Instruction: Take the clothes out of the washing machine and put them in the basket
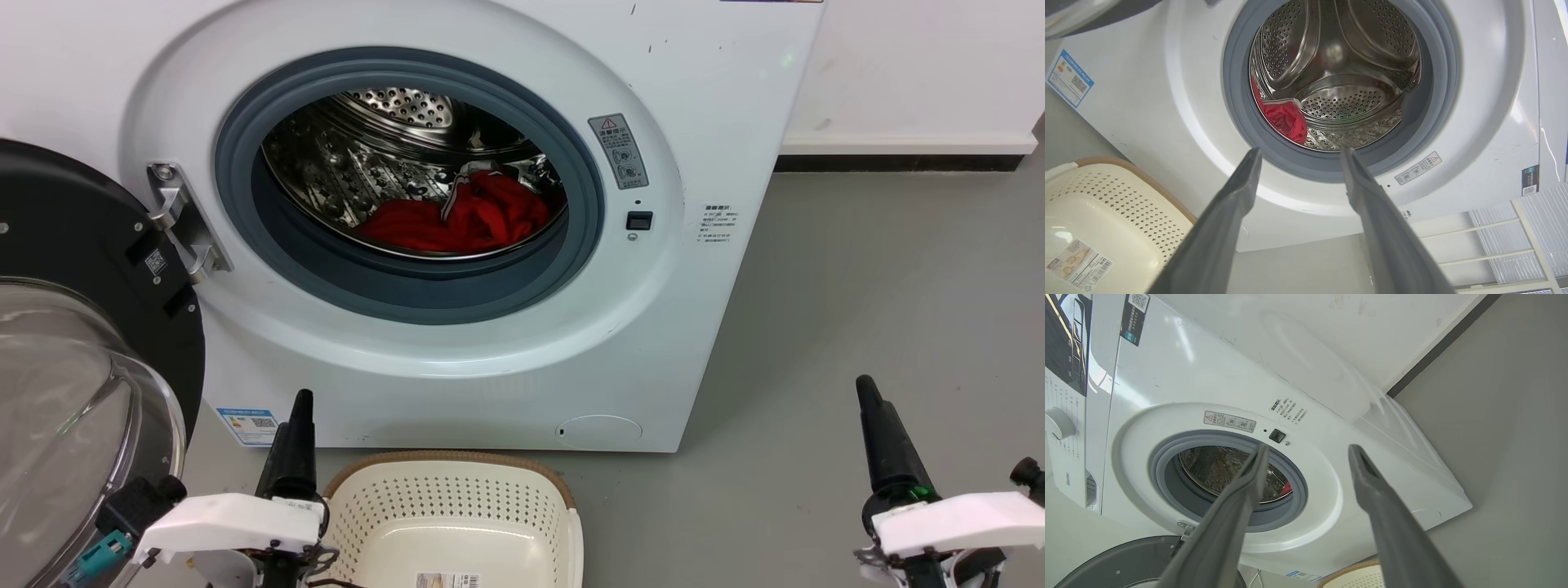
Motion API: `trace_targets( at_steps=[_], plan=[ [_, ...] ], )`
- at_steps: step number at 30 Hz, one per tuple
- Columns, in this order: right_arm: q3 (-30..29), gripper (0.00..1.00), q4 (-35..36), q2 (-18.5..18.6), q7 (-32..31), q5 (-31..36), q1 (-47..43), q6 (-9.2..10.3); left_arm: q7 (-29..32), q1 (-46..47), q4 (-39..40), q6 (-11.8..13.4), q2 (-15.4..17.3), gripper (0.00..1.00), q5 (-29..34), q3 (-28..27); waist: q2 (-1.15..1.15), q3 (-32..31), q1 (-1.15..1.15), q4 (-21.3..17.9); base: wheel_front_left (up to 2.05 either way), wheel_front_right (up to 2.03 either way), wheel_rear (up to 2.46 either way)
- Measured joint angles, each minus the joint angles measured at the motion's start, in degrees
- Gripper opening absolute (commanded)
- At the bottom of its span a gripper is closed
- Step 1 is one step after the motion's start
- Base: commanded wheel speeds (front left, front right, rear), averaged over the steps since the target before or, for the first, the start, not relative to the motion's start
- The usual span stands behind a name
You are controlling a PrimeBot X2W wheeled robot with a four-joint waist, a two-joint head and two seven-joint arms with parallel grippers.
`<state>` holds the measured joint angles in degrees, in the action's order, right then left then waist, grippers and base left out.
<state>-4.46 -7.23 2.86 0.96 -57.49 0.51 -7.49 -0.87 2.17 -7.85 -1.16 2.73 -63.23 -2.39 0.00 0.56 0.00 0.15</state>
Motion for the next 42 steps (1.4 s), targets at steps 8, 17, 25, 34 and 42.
trace_targets(
  at_steps=[8,17,25,34,42],
  plan=[
    [0.9,1.00,2.1,0.0,1.6,10.1,-1.2,0.00,-1.7,-0.7,1.3,1.8,0.0,1.00,8.1,1.5,0.00,0.1,0.00,0.0,0.00,0.00,0.00],
    [1.3,1.00,3.6,0.0,3.3,18.4,-2.1,0.00,-3.4,-1.4,2.6,3.0,0.0,1.00,15.8,2.6,0.00,0.1,0.00,0.1,0.00,0.00,0.00],
    [1.5,1.00,4.6,0.0,4.7,24.8,-3.2,0.00,-4.9,-2.0,3.6,3.8,0.0,1.00,21.9,3.7,0.00,0.0,0.00,0.2,0.00,0.00,0.00],
    [1.9,1.00,5.7,0.0,6.2,30.9,-4.2,0.00,-6.4,-2.7,4.7,4.7,0.0,1.00,28.3,4.5,0.00,0.0,0.00,0.2,0.00,0.00,0.00],
    [2.0,1.00,6.8,0.0,7.6,36.1,-5.1,0.00,-7.6,-3.2,5.5,5.2,0.1,1.00,33.4,4.9,0.00,0.1,0.00,0.2,0.00,0.00,0.00]
  ],
)
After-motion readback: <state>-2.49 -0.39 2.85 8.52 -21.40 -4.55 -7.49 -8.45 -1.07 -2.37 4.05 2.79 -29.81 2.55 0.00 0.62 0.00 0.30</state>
